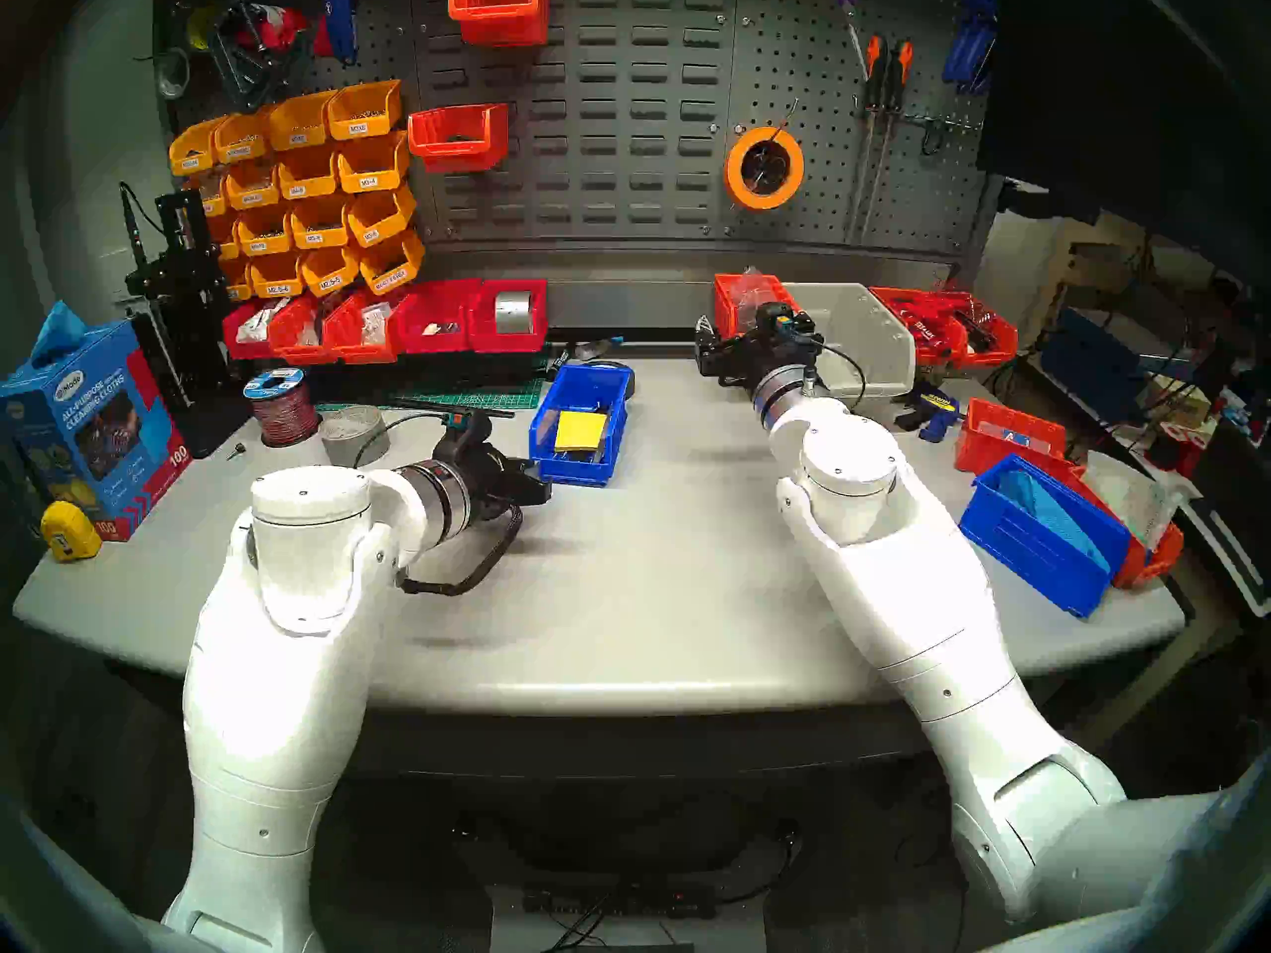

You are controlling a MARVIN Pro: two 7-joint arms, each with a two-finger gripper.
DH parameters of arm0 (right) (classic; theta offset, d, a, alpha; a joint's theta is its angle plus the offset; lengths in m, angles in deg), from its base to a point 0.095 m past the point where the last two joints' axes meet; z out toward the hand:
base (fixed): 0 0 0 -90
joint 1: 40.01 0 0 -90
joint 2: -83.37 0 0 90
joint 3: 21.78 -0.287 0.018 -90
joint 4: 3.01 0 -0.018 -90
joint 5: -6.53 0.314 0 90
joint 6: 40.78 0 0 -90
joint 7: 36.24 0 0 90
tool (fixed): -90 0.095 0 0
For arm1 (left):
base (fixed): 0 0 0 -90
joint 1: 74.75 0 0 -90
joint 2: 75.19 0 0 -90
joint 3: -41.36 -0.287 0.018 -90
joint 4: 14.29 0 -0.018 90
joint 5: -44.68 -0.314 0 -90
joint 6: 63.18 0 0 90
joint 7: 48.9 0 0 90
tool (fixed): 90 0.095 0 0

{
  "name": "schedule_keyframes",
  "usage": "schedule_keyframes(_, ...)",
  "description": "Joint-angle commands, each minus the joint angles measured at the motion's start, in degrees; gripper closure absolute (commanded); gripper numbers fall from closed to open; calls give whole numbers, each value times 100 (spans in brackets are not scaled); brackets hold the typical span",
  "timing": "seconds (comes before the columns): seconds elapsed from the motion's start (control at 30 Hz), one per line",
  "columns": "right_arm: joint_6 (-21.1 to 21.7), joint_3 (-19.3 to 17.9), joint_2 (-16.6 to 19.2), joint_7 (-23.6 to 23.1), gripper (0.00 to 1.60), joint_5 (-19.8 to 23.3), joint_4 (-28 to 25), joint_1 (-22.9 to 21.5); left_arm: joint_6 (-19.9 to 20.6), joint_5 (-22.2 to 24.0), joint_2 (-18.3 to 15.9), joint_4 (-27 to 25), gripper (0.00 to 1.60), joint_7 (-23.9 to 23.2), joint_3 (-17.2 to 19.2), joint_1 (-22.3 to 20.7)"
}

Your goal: Hang all the unorganized tool boxes onto the wall

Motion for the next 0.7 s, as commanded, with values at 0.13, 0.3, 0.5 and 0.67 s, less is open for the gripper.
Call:
schedule_keyframes(0.13,-20,-5,4,-11,0,-5,-113,-38,-15,12,-48,-922,83,-66,356,977)
schedule_keyframes(0.3,-17,-6,6,-12,0,-5,-119,-36,-222,-36,-24,-1130,0,-45,424,1355)
schedule_keyframes(0.5,-15,-6,7,-13,0,-4,-123,-34,-495,-210,-9,-1101,0,82,308,1516)
schedule_keyframes(0.67,-14,-7,7,-14,0,-4,-124,-34,-603,-317,-36,-1031,0,141,194,1409)
